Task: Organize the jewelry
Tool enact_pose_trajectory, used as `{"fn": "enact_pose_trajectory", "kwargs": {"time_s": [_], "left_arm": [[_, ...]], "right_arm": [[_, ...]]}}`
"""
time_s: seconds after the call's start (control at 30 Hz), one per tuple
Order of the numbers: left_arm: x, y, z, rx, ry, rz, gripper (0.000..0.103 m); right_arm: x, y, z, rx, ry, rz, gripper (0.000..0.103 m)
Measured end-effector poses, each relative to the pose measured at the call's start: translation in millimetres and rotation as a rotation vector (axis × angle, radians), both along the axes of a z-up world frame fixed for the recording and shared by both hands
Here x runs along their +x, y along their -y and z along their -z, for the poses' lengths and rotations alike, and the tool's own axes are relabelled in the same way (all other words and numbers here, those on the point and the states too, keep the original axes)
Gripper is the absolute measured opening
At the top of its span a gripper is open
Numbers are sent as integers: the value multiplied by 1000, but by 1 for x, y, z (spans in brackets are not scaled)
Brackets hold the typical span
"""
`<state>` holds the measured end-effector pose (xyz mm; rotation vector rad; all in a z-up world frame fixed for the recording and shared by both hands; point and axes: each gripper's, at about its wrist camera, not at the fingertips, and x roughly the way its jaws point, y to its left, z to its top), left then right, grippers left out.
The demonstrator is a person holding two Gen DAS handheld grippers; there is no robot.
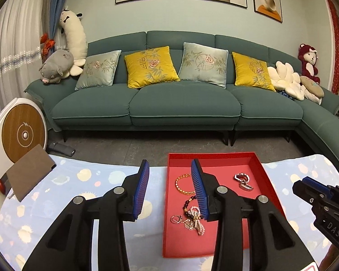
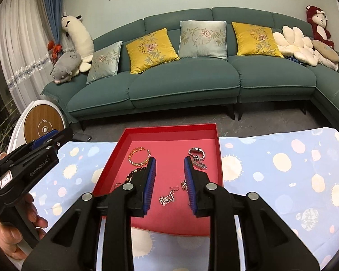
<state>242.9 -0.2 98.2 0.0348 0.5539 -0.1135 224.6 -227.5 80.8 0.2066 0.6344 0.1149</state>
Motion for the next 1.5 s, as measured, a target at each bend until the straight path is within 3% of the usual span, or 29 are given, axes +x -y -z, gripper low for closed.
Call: {"fn": "enact_pose_trajectory", "kwargs": {"time_s": [0.2,0.27,0.37,0.63,1.03,1.1,1.2,1.5], "left_arm": [[-44,11,-1,45,-11,47,37],[-56,12,5,41,-46,54,37],[-72,13,14,15,-97,60,37],[-102,17,33,39,-145,41,42],[-109,18,56,44,-196,27,56],[-108,19,59,43,-206,25,58],[-109,23,61,63,-197,20,68],[-105,25,67,83,-195,-20,70]], "right_arm": [[-39,2,-5,4,-3,8,27],[-51,3,-1,13,-24,12,33],[-66,6,3,29,-50,20,33],[-99,-1,8,-31,-58,42,39],[-111,-22,25,-116,-70,42,59],[-111,-22,27,-119,-68,46,66],[-111,-24,32,-135,-72,49,70],[-105,-24,38,-163,-93,59,72]]}}
